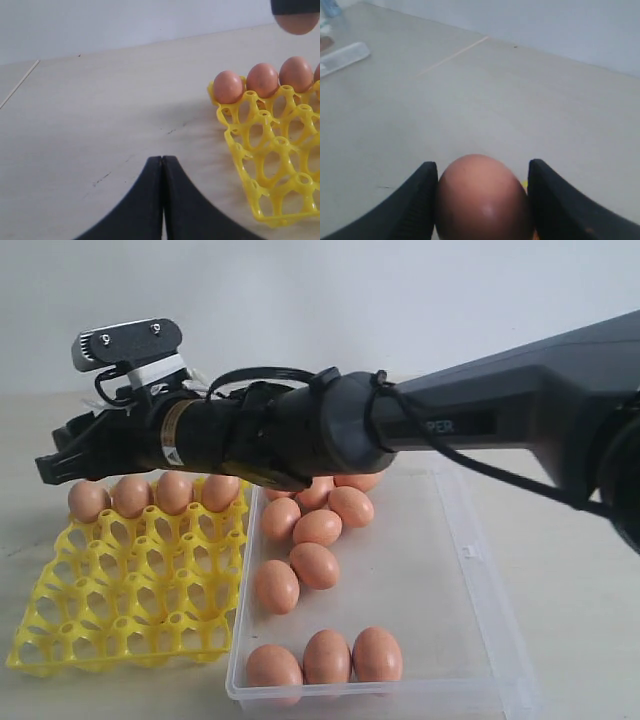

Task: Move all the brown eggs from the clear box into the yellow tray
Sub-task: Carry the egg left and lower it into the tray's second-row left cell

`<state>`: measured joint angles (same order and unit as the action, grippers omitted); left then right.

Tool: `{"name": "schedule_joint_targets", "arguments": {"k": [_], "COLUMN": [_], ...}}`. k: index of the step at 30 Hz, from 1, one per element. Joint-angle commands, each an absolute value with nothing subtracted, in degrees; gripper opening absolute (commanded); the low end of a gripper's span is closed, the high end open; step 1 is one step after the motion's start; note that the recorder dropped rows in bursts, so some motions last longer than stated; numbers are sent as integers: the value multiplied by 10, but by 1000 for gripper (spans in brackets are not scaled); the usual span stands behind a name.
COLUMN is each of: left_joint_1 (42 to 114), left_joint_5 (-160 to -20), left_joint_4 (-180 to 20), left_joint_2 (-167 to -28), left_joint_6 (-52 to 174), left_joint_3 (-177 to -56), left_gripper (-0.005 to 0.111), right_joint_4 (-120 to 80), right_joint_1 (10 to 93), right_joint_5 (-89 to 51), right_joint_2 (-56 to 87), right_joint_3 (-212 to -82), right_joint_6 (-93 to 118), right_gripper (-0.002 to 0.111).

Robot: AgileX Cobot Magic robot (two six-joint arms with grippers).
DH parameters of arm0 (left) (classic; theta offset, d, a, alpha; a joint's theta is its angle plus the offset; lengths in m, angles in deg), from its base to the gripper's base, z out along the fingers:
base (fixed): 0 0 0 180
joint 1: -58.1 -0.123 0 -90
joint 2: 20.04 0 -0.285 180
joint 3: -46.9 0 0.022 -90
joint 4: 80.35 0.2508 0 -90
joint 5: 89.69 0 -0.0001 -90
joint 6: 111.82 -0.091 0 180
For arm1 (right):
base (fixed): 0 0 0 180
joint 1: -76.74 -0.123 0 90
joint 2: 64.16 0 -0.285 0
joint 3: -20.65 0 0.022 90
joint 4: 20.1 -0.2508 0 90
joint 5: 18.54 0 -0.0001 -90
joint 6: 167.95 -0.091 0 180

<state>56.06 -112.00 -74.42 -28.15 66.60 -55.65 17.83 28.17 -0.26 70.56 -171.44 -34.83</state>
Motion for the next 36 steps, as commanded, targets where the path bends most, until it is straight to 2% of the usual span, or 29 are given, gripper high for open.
{"name": "schedule_joint_targets", "arguments": {"k": [1, 4, 36], "left_joint_1": [565, 565, 565], "left_joint_5": [-1115, -1115, -1115], "left_joint_4": [-746, -746, -746], "left_joint_2": [-278, -278, -278], "left_joint_6": [667, 667, 668], "left_joint_3": [-559, -559, -559], "left_gripper": [0, 0, 0], "right_joint_4": [340, 390, 373], "right_joint_1": [278, 278, 292], "right_joint_5": [67, 81, 122], "right_joint_2": [748, 767, 879], "right_joint_3": [-1773, -1797, -1879], "right_joint_6": [-530, -577, -555], "right_gripper": [0, 0, 0]}}
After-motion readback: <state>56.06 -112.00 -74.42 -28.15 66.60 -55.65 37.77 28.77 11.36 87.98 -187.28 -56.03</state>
